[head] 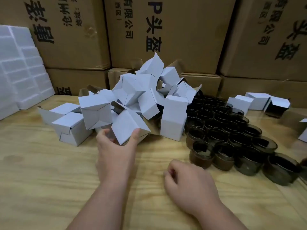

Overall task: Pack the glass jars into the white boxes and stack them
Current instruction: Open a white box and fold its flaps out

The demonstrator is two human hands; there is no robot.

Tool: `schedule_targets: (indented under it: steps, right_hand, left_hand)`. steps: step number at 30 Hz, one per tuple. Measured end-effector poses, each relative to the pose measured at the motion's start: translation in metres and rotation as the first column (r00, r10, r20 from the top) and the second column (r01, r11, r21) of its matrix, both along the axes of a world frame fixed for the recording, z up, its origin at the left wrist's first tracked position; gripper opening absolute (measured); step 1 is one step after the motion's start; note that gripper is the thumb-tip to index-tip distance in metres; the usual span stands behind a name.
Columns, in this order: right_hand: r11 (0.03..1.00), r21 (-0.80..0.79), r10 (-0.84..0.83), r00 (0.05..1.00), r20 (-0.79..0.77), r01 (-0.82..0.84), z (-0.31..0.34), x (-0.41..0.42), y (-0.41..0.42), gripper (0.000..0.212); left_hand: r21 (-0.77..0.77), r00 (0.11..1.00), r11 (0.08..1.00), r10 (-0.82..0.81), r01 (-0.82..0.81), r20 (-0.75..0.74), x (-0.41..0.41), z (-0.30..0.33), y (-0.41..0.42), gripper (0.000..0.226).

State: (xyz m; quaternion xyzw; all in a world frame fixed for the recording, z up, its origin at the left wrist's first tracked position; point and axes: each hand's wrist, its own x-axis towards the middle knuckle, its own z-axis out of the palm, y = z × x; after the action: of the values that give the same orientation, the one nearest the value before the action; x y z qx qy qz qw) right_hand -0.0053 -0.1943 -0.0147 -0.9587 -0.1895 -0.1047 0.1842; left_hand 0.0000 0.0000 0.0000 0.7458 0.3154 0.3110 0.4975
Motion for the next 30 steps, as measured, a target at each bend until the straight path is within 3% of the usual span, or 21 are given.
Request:
schedule_targets:
  steps: [5, 12, 23, 30]
  right_hand:
    - [0.998, 0.054, 0.013, 0.999, -0.034, -0.011, 0.003, 0.006, 0.000, 0.020]
    - [1.000, 0.001, 0.025, 0.999, 0.031, -0.025, -0.002, 0.009, 0.009, 0.021]
    - [1.000, 0.008, 0.024, 0.999, 0.048, -0.024, -0.006, 0.007, 0.008, 0.017]
    - [0.999, -0.030, -0.011, 0.999, 0.034, 0.013, -0.004, 0.007, 0.009, 0.019]
  left_hand:
    - [0.041, 0.999, 0.999, -0.026, 0.025, 0.029, 0.003, -0.003, 0.002, 0.071]
    - [0.182, 0.976, 0.963, -0.177, 0.199, -0.127, 0.007, -0.011, 0.001, 0.092]
    - [0.071, 0.996, 0.995, -0.070, 0.066, 0.056, 0.007, -0.012, -0.001, 0.085]
    - [0.061, 0.998, 0.996, -0.057, 0.059, -0.040, 0.011, -0.006, -0.002, 0.086]
